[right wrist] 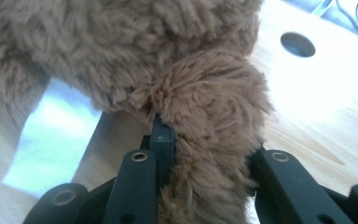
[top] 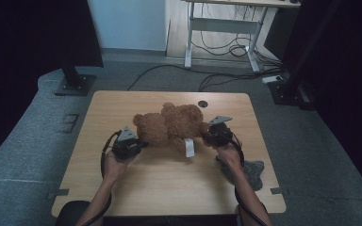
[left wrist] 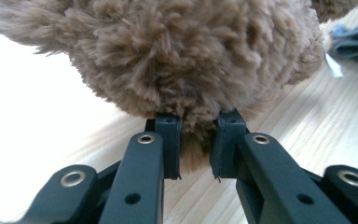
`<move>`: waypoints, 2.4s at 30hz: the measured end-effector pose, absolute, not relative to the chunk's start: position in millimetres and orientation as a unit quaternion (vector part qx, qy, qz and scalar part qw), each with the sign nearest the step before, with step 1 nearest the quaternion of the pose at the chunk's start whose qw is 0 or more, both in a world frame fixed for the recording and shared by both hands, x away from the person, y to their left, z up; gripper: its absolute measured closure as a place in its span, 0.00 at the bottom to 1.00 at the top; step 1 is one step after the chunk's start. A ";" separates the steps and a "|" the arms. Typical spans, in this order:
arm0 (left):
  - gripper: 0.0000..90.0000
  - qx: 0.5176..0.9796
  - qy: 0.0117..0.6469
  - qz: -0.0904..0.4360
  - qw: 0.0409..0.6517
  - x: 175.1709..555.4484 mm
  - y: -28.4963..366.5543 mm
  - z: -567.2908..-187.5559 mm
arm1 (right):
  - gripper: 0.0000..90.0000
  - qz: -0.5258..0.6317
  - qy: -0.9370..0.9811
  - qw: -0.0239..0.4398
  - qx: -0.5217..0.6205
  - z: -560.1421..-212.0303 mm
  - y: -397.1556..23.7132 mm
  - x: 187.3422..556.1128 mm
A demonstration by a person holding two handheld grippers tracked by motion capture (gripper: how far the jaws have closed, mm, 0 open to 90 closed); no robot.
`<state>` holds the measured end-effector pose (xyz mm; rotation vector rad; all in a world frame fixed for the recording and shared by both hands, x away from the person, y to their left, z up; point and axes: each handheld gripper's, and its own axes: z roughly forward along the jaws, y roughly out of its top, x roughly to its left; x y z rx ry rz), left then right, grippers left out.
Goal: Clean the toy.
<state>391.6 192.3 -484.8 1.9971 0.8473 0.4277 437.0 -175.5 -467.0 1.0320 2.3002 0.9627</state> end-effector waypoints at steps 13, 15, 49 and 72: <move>0.84 0.820 0.322 0.121 0.458 355.9 204.8 -471.7 | 0.76 0.347 0.835 0.237 0.356 -437.3 -176.6 367.8; 0.84 0.823 0.321 0.116 0.454 353.7 207.4 -475.4 | 0.76 0.347 0.836 0.229 0.358 -441.6 -175.6 359.0; 0.29 0.826 0.339 0.118 0.435 364.5 220.9 -484.1 | 0.28 0.363 0.833 0.170 0.380 -476.1 -193.5 341.9; 0.33 0.807 0.346 0.103 0.468 386.6 211.3 -482.3 | 0.40 0.237 0.829 0.183 0.472 -517.2 -275.8 357.4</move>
